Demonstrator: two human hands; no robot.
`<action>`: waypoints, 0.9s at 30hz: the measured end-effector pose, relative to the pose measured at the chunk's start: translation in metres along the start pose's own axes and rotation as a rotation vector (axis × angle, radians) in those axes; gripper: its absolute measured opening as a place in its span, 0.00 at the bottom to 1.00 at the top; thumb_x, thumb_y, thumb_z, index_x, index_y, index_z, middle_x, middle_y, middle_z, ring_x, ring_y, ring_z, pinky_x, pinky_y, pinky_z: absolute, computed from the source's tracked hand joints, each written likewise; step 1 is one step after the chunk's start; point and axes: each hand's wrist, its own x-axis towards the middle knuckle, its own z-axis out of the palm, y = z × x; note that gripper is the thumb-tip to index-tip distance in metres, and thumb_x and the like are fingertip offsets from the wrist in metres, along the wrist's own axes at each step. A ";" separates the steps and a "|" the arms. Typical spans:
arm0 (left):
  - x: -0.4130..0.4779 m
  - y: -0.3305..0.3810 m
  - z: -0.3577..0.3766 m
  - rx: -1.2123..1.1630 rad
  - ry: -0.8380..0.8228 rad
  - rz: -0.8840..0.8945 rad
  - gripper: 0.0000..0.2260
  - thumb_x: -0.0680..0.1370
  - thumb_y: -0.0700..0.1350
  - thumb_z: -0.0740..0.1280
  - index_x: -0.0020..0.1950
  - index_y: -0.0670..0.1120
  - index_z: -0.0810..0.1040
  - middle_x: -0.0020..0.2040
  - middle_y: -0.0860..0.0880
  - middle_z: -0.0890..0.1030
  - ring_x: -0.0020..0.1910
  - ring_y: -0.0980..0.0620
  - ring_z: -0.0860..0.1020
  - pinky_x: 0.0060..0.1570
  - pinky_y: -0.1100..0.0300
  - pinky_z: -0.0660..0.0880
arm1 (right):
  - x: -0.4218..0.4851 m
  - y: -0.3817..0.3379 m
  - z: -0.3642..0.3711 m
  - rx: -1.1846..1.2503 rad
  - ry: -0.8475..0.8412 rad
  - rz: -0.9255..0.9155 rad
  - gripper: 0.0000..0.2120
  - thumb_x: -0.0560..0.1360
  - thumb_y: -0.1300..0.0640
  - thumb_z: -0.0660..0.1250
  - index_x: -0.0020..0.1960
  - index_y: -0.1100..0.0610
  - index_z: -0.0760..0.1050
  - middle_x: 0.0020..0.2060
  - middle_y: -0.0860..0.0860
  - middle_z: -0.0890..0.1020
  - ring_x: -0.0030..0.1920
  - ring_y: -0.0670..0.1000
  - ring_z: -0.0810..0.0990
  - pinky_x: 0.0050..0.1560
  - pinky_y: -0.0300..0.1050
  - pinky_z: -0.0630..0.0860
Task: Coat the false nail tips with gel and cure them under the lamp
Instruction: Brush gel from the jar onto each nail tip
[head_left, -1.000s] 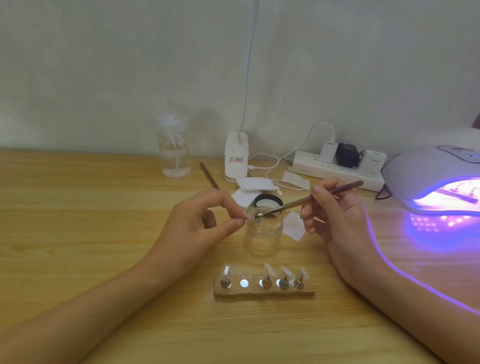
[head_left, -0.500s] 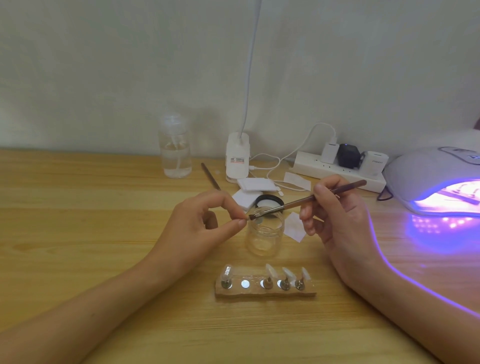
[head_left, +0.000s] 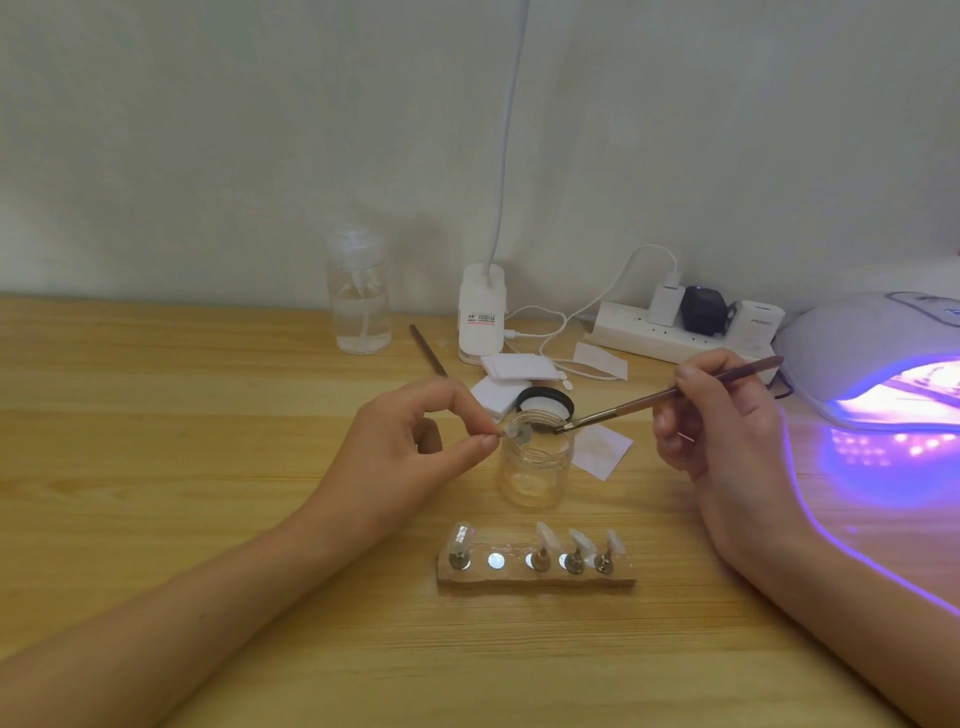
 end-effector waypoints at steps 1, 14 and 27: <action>0.000 0.000 0.000 0.002 0.002 0.000 0.05 0.73 0.39 0.75 0.40 0.47 0.81 0.38 0.61 0.80 0.26 0.57 0.66 0.30 0.69 0.65 | 0.001 -0.002 -0.002 0.000 0.016 0.001 0.19 0.82 0.61 0.61 0.34 0.45 0.75 0.26 0.47 0.75 0.27 0.44 0.73 0.25 0.34 0.67; 0.000 -0.002 0.000 0.004 0.000 -0.005 0.04 0.73 0.40 0.75 0.41 0.47 0.81 0.40 0.60 0.81 0.27 0.57 0.66 0.31 0.69 0.66 | 0.003 -0.007 -0.008 -0.020 -0.133 -0.198 0.12 0.74 0.64 0.58 0.38 0.49 0.73 0.31 0.50 0.79 0.30 0.50 0.77 0.28 0.38 0.72; 0.001 0.002 -0.002 -0.051 -0.074 -0.118 0.03 0.77 0.41 0.71 0.45 0.48 0.79 0.33 0.65 0.78 0.26 0.60 0.66 0.29 0.71 0.65 | 0.005 -0.003 -0.009 0.116 -0.037 -0.121 0.14 0.72 0.63 0.58 0.33 0.49 0.72 0.28 0.48 0.78 0.27 0.45 0.74 0.26 0.36 0.68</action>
